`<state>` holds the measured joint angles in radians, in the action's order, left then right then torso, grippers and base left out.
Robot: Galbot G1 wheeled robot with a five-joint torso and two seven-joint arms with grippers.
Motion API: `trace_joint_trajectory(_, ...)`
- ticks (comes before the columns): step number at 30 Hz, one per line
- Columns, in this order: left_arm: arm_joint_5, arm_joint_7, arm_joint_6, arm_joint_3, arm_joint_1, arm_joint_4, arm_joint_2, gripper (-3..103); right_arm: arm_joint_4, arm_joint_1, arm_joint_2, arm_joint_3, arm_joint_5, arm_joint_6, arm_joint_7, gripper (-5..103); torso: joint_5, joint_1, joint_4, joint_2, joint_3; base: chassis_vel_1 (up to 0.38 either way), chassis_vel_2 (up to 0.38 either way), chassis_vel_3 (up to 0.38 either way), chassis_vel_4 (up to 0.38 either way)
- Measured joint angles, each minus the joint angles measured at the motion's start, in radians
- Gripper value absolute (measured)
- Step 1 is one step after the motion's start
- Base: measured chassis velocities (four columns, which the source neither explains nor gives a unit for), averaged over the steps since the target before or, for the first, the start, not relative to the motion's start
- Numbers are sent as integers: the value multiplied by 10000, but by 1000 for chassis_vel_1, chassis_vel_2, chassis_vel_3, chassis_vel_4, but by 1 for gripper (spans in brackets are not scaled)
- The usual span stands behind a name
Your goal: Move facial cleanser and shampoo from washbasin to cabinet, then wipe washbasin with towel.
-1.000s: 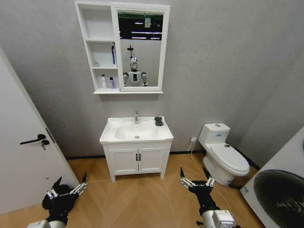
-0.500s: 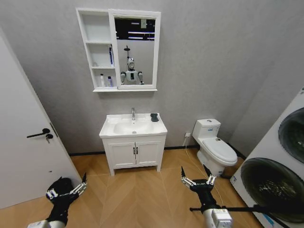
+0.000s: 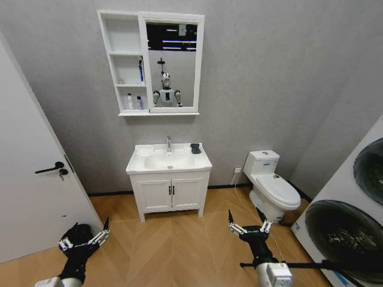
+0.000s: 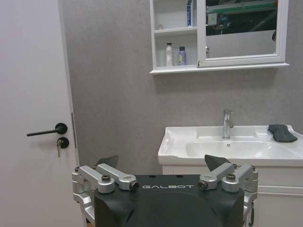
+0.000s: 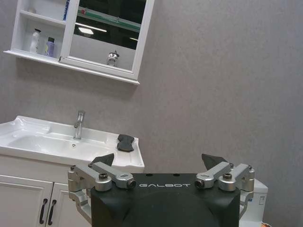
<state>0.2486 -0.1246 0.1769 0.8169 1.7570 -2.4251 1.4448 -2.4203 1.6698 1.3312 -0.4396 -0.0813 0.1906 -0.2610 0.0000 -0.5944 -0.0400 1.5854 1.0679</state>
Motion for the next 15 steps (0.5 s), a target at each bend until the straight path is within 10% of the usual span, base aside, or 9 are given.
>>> trace_joint_trajectory(15,0,1,0,0,0,0,0,100,-5,0,0,1,8,7,-11,100,0,-2,-1,0,0,0,0,0,0)
